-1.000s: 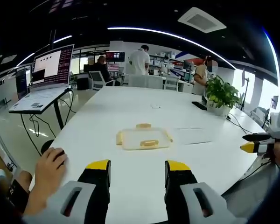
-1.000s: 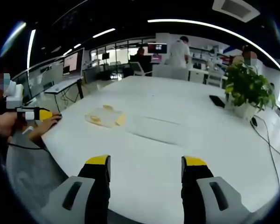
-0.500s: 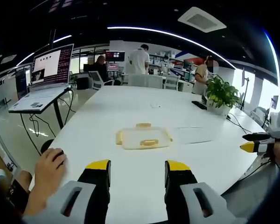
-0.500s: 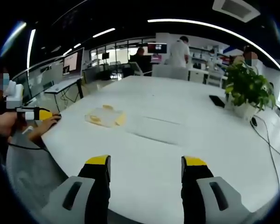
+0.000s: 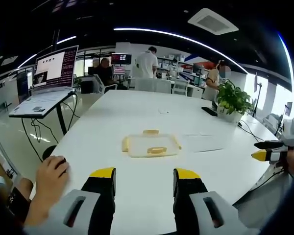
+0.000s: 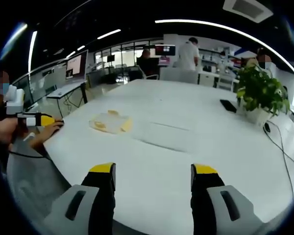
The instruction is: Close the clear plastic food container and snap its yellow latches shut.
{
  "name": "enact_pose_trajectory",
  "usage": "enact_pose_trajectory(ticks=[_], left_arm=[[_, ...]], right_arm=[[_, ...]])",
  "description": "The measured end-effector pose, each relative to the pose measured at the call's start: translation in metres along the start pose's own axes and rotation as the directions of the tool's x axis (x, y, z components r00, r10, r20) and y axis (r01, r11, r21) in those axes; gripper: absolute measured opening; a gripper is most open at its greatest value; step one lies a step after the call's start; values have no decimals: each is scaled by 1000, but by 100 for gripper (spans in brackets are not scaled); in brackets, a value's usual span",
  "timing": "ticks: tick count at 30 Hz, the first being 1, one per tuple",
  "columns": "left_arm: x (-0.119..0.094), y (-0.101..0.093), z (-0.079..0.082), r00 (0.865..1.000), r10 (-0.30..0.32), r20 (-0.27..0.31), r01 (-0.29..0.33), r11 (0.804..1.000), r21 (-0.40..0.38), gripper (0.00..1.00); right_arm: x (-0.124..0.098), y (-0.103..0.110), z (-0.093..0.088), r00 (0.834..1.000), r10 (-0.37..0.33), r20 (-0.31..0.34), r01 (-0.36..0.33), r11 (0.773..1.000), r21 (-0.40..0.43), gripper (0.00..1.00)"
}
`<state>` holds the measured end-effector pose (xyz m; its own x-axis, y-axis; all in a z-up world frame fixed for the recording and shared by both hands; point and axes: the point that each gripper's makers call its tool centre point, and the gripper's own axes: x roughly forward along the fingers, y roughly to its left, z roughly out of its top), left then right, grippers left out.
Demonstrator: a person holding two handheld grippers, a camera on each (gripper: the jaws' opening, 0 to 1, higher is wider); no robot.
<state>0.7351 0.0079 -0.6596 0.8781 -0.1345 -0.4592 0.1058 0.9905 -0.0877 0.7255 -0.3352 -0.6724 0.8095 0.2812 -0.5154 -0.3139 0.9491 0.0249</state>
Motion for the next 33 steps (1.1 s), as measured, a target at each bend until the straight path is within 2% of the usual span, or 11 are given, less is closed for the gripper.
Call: enact_pose_trajectory(ticks=[8,14,16,33], left_arm=[[1,0,3,1000,-24,-6,24,1000,-12,43],[8,2,10,999,-43,-13,43,999,-3,43],[12,4,12,999,-45,-15,44,999,-14,43],[45,7,35,995,-95,-17,96,993,65,43]], right_arm=[[2,-2,4,1000,17,-14,-17,1000,7,61],[9,-7,18,999,31,-12,-31,999,-20,60],[14,-6,22,999,51,-15,-52,998,-25,59],[54,14,42,983,176,-59,-181,980,-79,59]])
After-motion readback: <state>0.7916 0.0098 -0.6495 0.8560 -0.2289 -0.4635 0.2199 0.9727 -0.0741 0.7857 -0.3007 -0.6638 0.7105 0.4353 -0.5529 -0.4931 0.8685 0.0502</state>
